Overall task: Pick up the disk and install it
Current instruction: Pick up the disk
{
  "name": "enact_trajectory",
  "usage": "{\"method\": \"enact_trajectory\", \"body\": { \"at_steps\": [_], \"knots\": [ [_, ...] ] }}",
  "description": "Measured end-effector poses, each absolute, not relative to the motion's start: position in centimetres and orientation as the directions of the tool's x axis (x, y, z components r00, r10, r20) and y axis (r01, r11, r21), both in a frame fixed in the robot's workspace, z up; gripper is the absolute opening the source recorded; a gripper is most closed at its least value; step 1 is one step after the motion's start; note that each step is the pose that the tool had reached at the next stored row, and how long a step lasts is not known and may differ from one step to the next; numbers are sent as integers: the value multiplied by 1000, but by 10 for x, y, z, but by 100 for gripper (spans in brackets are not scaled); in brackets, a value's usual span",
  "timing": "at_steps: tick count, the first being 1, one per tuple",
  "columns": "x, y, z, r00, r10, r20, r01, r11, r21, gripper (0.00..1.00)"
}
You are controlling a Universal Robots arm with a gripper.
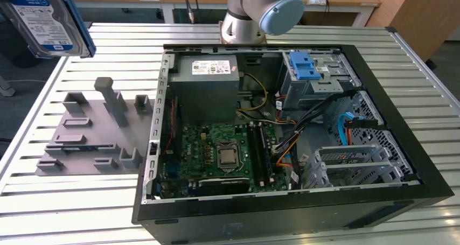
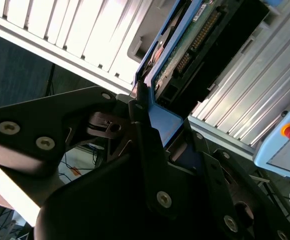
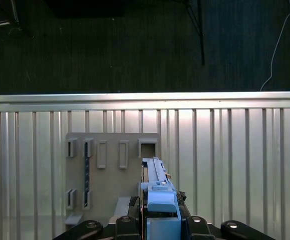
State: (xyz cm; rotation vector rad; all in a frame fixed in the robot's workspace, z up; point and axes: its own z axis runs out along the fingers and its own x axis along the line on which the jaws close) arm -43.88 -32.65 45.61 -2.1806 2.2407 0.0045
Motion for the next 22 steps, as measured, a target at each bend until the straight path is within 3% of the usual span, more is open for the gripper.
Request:
{"method": "enact_trajectory", "body": {
  "at_steps": [22],
  "knots": [
    [-439,-327,471,-27,-1000,-13,-1000,27,-11,36]
  ]
}}
